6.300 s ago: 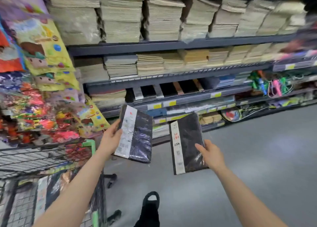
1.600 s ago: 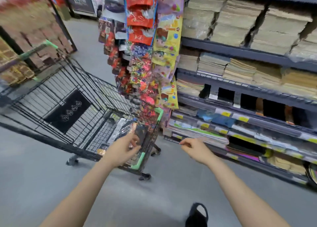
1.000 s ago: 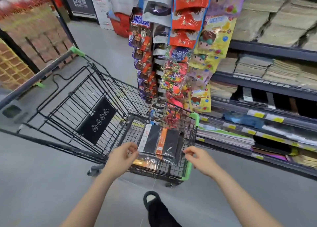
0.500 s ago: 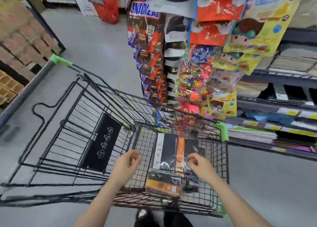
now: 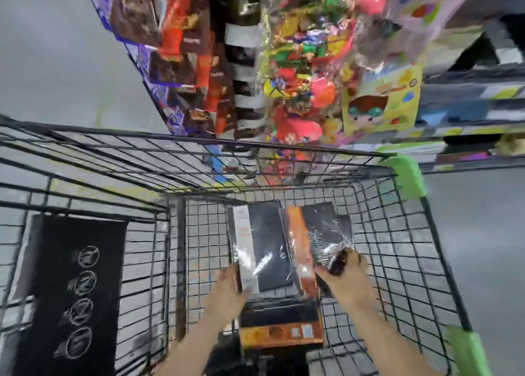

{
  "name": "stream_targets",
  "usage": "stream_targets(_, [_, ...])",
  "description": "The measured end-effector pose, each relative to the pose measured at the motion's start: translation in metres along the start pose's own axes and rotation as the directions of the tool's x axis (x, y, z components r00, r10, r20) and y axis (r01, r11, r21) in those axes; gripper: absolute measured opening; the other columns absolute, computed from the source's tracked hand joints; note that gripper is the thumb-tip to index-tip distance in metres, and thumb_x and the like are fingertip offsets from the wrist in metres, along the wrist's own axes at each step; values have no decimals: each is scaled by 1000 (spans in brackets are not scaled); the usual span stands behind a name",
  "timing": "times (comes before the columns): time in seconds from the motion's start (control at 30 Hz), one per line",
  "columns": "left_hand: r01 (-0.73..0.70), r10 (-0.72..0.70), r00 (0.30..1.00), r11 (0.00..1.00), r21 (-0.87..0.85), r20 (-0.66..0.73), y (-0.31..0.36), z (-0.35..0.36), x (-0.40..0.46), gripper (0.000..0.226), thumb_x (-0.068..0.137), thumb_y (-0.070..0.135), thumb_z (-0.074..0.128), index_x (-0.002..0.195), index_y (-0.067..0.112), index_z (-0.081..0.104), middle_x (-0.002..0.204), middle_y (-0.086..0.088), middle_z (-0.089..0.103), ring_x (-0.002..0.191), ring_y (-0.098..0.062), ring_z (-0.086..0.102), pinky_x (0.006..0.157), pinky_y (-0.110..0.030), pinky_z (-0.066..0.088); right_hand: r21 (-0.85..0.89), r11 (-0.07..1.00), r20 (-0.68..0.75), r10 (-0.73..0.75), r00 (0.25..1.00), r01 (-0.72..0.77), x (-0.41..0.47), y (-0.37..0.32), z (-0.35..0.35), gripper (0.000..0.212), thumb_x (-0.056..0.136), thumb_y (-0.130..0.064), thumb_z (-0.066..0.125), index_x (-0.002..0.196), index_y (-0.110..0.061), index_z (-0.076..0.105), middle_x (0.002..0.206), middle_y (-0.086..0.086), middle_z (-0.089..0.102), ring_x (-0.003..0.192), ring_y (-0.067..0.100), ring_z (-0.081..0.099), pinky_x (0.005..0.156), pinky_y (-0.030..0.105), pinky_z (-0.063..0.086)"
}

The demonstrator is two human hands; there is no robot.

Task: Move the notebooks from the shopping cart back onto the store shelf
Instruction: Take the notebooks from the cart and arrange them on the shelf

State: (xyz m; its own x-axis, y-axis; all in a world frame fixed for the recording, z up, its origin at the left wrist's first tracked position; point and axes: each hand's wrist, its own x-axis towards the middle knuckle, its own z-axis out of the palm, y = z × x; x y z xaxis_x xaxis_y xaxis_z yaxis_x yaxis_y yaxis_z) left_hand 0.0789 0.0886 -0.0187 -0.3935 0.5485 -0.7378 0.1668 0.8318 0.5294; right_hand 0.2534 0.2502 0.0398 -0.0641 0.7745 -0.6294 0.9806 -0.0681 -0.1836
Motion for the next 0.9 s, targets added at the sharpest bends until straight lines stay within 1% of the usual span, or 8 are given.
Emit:
stream_targets(0.17, [27,-27,1000,999,17,-7,-26,32,28,80,90,24,57,148,5,4,156,-8,15,139,-23,26,109,-24,21,2,1000,-94,13,996,-13,22,14,28,105,63,-54,74,141,-6,23,141,21,29,115,36,51,87,40,49])
stream_targets(0.3, [32,-64,990,971,-239,-126,-23,37,32,43,84,13,63,123,15,44,120,-7,57,109,-25,57,97,-33,43,87,996,-138,3,990,9,27,23,37,95,58,-46,81,129,0,38,131,21,39,117,34,46,91,41,46])
stream_targets(0.4, [61,-118,985,919,-388,-126,-13,27,29,42,85,13,63,121,17,40,103,-10,63,76,-33,65,64,-43,52,148,989,-119,30,992,-13,29,20,37,95,56,-43,84,127,-1,38,133,21,36,115,33,46,90,41,46])
stream_targets(0.47, [55,-121,985,900,-433,-125,-10,24,27,39,87,14,61,116,22,37,96,-8,64,59,-18,60,52,-33,46,149,988,-104,61,993,-45,30,18,36,99,55,-44,84,129,-1,34,137,20,33,118,33,44,92,44,46])
stream_targets(0.6, [14,-78,988,904,-427,-134,-3,13,25,44,86,16,62,119,29,36,96,-5,61,66,-9,60,54,-20,48,88,993,-171,95,981,-81,17,11,34,86,60,-48,80,120,-4,36,129,14,39,98,31,59,59,35,46])
stream_targets(0.7, [-14,-13,997,941,-337,-77,7,2,22,35,90,20,57,123,15,48,111,-5,63,86,-12,61,73,-21,49,30,997,-194,82,978,-77,3,7,30,65,70,-48,73,106,-8,35,88,5,56,67,22,57,46,27,37])
stream_targets(0.8, [-41,35,999,959,-281,-25,17,-6,12,33,95,18,48,127,10,44,124,0,56,100,-13,55,84,-21,41,102,995,-138,30,990,-16,-9,0,25,51,76,-35,72,104,-14,34,70,-3,56,59,15,55,53,30,47])
stream_targets(0.9, [-59,55,998,969,-241,-25,23,-18,-3,31,97,16,42,127,5,39,121,-3,57,88,-10,55,63,-7,41,147,985,-26,-87,996,90,-19,-8,16,33,79,-31,69,101,-21,46,84,-4,63,79,19,62,74,34,51])
